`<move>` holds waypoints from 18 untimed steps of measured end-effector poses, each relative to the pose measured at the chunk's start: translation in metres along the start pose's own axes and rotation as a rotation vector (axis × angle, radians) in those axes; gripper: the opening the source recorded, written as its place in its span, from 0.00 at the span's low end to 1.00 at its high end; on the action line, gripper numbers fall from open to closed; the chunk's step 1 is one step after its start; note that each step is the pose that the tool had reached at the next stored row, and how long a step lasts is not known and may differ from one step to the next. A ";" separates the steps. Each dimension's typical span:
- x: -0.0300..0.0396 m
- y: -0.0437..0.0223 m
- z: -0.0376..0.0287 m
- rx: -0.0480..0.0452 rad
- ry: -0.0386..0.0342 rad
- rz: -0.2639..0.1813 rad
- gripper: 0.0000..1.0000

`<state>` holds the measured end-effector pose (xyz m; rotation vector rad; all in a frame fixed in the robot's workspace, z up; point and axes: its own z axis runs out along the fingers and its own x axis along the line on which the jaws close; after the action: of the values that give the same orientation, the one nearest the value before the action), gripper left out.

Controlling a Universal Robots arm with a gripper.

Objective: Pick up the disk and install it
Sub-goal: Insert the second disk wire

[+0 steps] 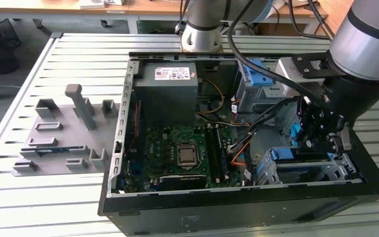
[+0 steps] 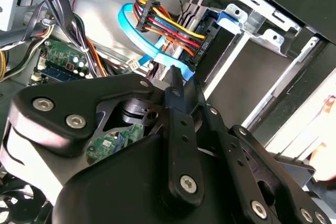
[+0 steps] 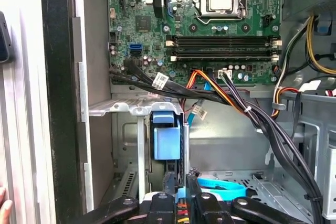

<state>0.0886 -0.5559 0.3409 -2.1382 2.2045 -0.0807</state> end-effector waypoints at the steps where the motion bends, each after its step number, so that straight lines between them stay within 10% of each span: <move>1: -0.0002 -0.0001 -0.0010 0.0000 0.0000 0.000 0.23; 18: -0.0007 -0.0137 0.0062 -0.0074 -0.0034 0.000 0.11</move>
<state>0.1028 -0.5555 0.3359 -2.1401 2.2068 -0.0689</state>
